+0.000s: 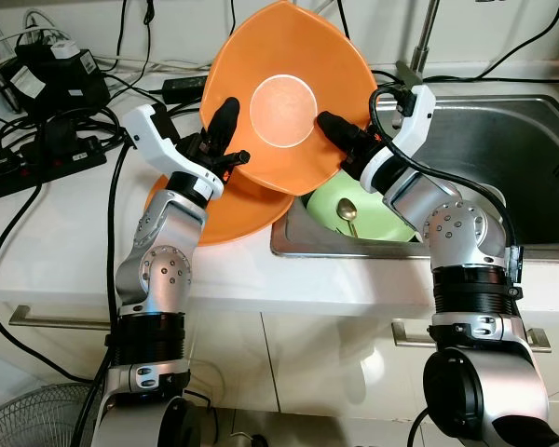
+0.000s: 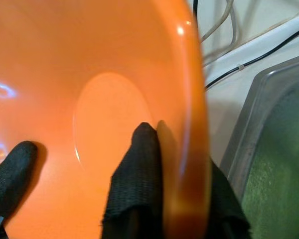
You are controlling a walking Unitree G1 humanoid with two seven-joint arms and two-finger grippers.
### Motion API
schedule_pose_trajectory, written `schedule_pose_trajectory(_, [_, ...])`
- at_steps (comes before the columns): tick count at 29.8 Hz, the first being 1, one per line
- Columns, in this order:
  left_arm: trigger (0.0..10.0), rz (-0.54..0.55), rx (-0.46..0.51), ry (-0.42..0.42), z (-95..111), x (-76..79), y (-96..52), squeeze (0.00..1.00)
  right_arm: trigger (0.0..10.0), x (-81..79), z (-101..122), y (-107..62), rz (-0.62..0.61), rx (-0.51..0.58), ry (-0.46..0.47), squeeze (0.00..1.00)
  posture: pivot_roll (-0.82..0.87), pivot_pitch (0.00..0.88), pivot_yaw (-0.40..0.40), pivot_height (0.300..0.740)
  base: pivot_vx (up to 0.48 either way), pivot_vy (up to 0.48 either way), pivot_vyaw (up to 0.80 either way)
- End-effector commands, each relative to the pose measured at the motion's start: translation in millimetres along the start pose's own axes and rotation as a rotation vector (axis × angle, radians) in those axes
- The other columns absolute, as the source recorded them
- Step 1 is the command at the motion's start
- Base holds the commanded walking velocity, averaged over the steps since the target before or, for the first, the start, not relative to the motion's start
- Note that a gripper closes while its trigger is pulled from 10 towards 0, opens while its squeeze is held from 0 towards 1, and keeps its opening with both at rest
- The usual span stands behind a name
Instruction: Kitchen organization
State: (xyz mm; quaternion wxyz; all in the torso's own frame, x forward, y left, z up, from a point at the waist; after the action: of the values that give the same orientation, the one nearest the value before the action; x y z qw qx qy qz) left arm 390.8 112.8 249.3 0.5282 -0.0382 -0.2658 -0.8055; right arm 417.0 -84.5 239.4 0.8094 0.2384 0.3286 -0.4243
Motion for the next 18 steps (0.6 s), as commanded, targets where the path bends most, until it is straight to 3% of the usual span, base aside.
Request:
schedule_pose_trajectory(1, [8.2, -0.011, 0.051, 0.034, 16, -0.1, 1.2, 0.8, 0.0, 20.8, 14, -6.4, -0.107, 0.05, 0.005, 0.0, -0.1, 0.033, 0.103, 0.74, 0.0, 0.0, 0.0])
schedule_pose_trajectory(2, [8.2, -0.002, 0.044, 0.043, 15, -1.8, 1.3, 0.8, 0.0, 21.9, 14, -6.4, -0.111, 0.05, 0.01, 0.0, -0.1, 0.033, 0.103, 0.74, 0.0, 0.0, 0.0])
schedule_pose_trajectory(3, [10.0, 0.002, 0.038, 0.042, 14, -2.6, 1.5, 1.0, 0.0, 23.2, 14, -6.4, -0.117, 0.05, 0.017, 0.0, -0.1, 0.032, 0.104, 0.74, 0.0, 0.0, 0.0])
schedule_pose_trajectory(18, [10.0, -0.003, 0.012, 0.051, 10, -1.8, 2.3, 1.0, 0.0, 33.0, 14, -6.8, -0.168, 0.047, 0.04, 0.0, -0.1, 0.029, 0.107, 0.74, 0.0, 0.0, 0.0])
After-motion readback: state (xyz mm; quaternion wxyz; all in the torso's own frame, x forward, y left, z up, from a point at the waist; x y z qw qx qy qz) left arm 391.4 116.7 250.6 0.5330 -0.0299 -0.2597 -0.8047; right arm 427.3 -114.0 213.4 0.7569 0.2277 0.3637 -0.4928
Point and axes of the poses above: a point about 5 cm out from each wrist's last joint towards the gripper, its own y axis pointing out of the wrist towards the gripper, its own z axis along the axis of the wrist's last joint, x = y × z, the point moved 5 cm from there along y, pointing out of the wrist towards the gripper, and after that the axes turned 12 degrees about y, right-handed, at the moved point
